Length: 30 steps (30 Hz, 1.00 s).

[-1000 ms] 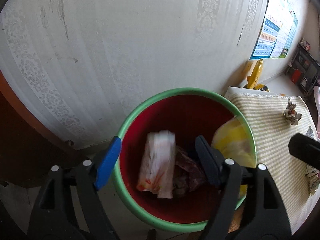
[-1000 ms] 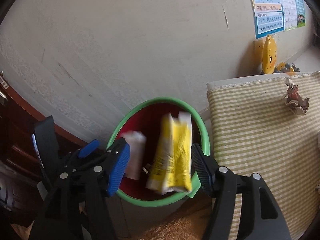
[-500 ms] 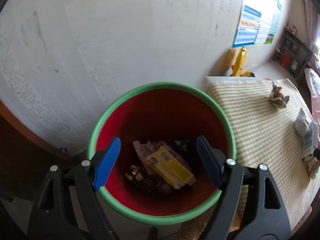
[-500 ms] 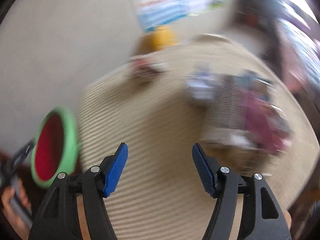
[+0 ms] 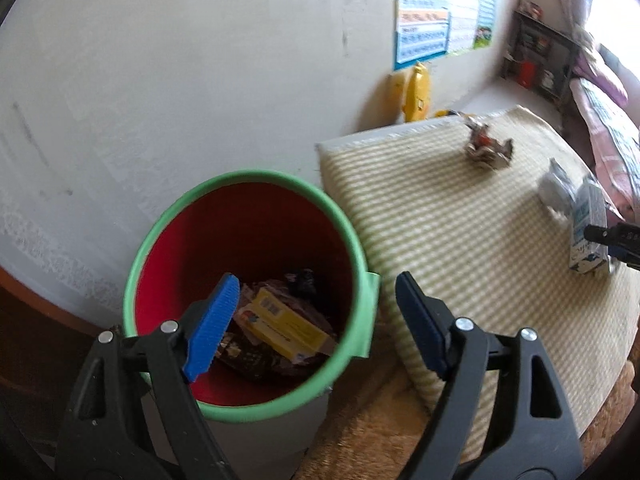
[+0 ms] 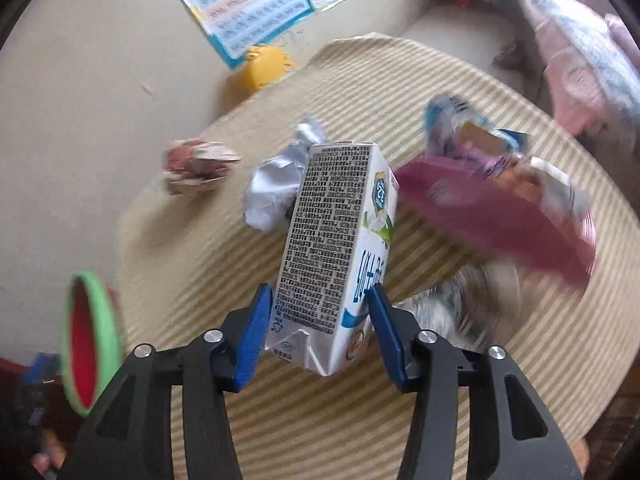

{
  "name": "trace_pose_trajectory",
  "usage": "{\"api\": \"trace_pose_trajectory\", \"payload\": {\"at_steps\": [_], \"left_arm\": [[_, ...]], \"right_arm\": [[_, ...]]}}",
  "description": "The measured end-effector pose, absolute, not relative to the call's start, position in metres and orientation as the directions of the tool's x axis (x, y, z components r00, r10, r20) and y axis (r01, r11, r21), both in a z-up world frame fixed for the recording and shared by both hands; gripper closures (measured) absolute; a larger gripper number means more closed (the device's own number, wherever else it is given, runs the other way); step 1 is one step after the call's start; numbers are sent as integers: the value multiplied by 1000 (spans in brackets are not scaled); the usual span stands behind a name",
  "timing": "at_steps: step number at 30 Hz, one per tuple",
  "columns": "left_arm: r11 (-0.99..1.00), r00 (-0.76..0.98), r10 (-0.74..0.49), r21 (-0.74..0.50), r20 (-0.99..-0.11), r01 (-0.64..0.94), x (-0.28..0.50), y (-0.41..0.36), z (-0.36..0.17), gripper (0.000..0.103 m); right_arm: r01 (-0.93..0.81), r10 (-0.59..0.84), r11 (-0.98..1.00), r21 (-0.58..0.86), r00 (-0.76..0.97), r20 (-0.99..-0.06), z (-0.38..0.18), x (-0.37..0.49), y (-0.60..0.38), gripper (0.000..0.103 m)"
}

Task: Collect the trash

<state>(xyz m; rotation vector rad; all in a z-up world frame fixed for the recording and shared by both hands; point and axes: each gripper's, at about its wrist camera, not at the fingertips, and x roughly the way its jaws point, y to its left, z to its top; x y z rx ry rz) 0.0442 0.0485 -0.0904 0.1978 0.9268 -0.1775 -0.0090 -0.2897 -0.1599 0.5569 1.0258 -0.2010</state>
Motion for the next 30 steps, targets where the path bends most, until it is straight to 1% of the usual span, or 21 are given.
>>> {"api": "trace_pose_trajectory", "payload": {"at_steps": [5, 8, 9, 11, 15, 18, 22, 23, 25, 28, 30], "left_arm": [[953, 569, -77, 108, -819, 284, 39, 24, -99, 25], [942, 554, -79, 119, -829, 312, 41, 10, -105, 25], [941, 553, -83, 118, -829, 318, 43, 5, -106, 25], [939, 555, -97, 109, -826, 326, 48, -5, -105, 25], [939, 555, -133, 75, -821, 337, 68, -36, -104, 25], [941, 543, -149, 50, -827, 334, 89, -62, -108, 25], [946, 550, -140, 53, -824, 321, 125, -105, -109, 25], [946, 556, -137, 58, -820, 318, 131, -113, -109, 25], [946, 567, -128, 71, -814, 315, 150, -135, -110, 25], [951, 562, -105, 82, -820, 298, 173, -157, -115, 25], [952, 553, -115, 67, -825, 298, 181, -165, -119, 25]], "right_arm": [[268, 230, 876, 400, 497, -837, -157, -50, -247, 59], [243, 271, 873, 422, 477, -836, -165, -84, -222, 59], [255, 271, 868, 427, 477, -836, -168, -96, -220, 59], [267, 263, 860, 435, 499, -826, -165, -107, -222, 63], [283, 189, 875, 394, 550, -813, -153, -111, -231, 65], [294, 211, 858, 422, 547, -810, -160, -113, -236, 66], [291, 203, 860, 420, 560, -803, -157, -116, -239, 66], [290, 207, 858, 424, 561, -802, -157, -118, -243, 65], [280, 225, 854, 439, 561, -796, -159, -119, -244, 60], [269, 242, 856, 442, 547, -801, -161, -119, -242, 55], [270, 245, 853, 446, 547, -801, -161, -120, -244, 51]]}}
